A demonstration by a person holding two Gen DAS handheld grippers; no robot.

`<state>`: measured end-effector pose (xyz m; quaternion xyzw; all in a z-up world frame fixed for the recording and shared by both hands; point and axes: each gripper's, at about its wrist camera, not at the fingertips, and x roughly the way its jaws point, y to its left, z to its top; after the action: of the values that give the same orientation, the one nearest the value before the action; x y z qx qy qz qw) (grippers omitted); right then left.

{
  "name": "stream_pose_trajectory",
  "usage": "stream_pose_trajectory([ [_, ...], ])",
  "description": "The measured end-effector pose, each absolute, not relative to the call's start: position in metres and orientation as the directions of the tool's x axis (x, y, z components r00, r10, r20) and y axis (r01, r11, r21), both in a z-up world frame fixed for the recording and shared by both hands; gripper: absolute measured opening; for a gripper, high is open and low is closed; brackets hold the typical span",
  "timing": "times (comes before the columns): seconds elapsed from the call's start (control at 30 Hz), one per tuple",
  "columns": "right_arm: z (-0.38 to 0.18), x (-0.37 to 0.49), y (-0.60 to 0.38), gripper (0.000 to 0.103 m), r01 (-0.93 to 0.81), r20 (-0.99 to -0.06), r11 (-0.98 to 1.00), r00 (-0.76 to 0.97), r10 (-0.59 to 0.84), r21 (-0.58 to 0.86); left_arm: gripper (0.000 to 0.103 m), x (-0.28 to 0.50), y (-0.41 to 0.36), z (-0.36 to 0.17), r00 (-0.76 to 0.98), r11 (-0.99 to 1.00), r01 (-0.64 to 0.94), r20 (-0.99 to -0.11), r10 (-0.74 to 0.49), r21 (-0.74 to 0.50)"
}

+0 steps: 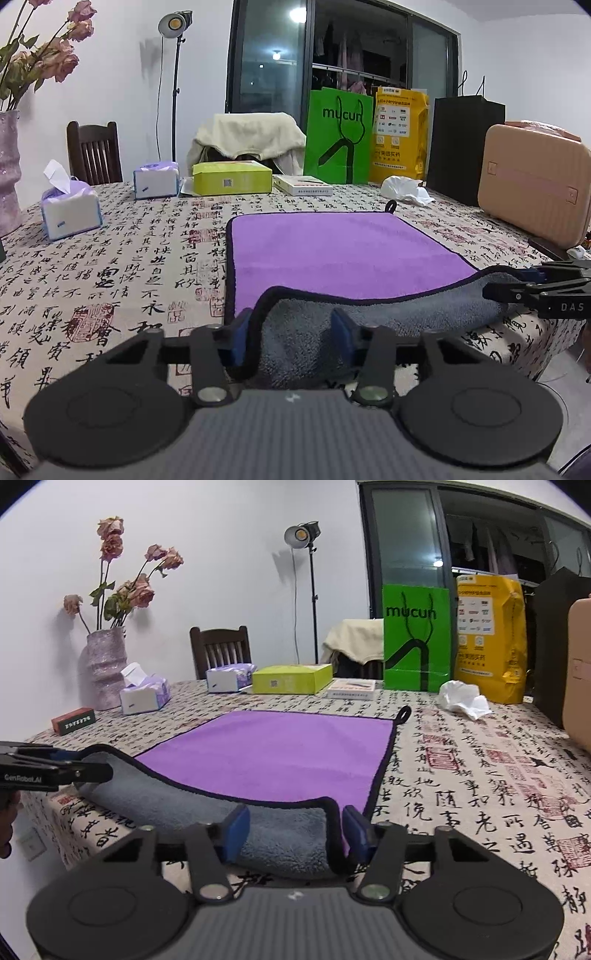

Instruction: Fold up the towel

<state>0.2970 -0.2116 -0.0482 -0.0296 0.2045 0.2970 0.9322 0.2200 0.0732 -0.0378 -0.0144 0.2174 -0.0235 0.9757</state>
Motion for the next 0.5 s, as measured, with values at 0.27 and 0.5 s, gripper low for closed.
stream_pose_trajectory([
  [0.27, -0.0505, 0.3013, -0.2127, 0.022, -0.578, -0.425, 0.812, 0.718, 0.551, 0.075, 0.026, 0.2250, 0.0734, -0.0388, 0.886, 1.000, 0.023, -0.464, -0.025, -0.009],
  [0.5, -0.0458, 0.3021, -0.2144, 0.004, -0.591, -0.443, 0.806, 0.712, 0.544, 0.040, 0.005, 0.2243, 0.0665, -0.0365, 0.893, 0.997, 0.039, -0.449, -0.007, 0.063],
])
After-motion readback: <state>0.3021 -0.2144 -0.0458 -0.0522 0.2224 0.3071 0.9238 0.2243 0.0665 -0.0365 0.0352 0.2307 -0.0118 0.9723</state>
